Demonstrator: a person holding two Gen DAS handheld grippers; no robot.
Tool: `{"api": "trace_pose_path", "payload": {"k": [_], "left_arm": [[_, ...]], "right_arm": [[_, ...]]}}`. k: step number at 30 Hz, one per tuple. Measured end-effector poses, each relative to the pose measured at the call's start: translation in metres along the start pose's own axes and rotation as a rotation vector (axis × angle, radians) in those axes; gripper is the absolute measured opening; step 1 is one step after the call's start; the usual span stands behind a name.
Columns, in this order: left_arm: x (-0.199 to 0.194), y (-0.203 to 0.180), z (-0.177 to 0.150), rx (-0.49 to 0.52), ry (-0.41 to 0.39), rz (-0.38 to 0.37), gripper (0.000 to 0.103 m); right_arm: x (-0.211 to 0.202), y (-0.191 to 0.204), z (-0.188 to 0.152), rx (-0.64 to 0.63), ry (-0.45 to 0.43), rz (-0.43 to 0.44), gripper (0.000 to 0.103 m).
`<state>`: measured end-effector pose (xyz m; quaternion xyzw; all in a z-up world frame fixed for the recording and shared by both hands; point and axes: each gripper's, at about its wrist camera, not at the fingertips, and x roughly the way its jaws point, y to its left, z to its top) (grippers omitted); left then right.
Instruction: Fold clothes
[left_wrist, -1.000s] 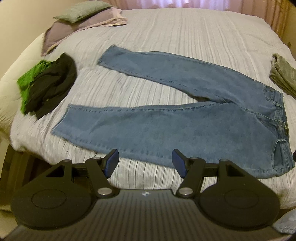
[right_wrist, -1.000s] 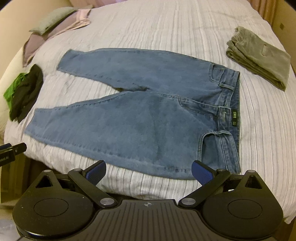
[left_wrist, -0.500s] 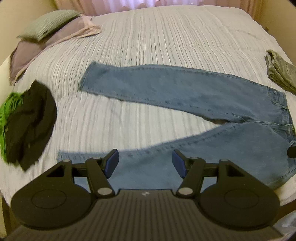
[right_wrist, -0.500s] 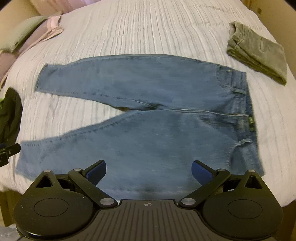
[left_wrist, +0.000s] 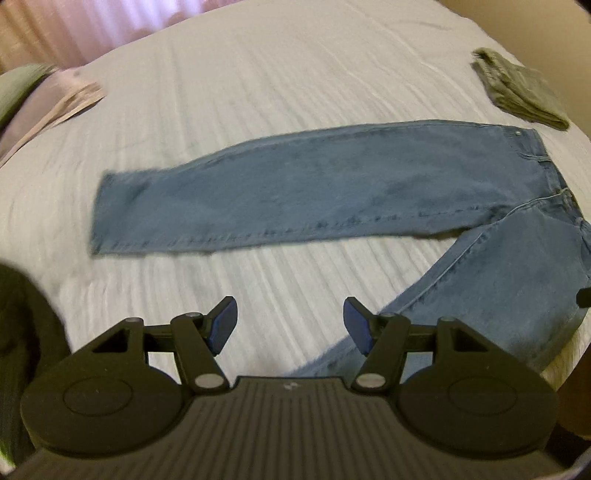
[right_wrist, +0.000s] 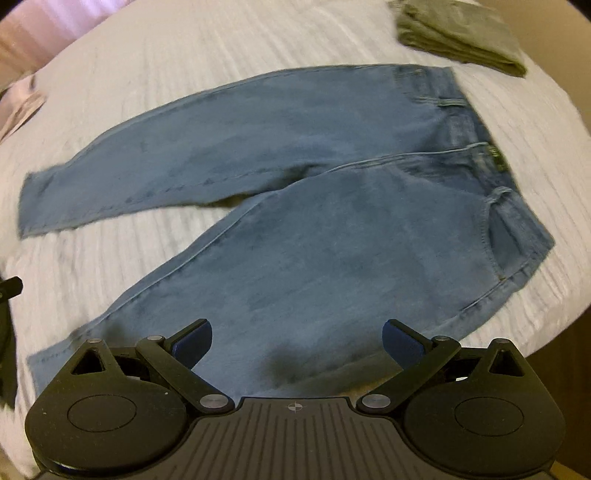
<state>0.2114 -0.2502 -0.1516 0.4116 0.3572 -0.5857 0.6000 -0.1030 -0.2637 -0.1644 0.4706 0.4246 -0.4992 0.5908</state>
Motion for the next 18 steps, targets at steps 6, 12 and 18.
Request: {"api": "trace_pose_path", "payload": {"k": [6, 12, 18], "left_arm": [[0.033, -0.020, 0.036, 0.064, -0.032, -0.051, 0.060], [0.074, -0.035, 0.074, 0.109, -0.048, -0.054, 0.060], [0.136, -0.040, 0.118, 0.206, -0.058, -0.058, 0.060]], "right_arm": [[0.014, -0.037, 0.052, -0.020, -0.071, 0.038, 0.101], [0.028, -0.074, 0.103, -0.039, -0.142, 0.077, 0.101], [0.069, -0.095, 0.184, -0.216, -0.167, 0.110, 0.100]]}}
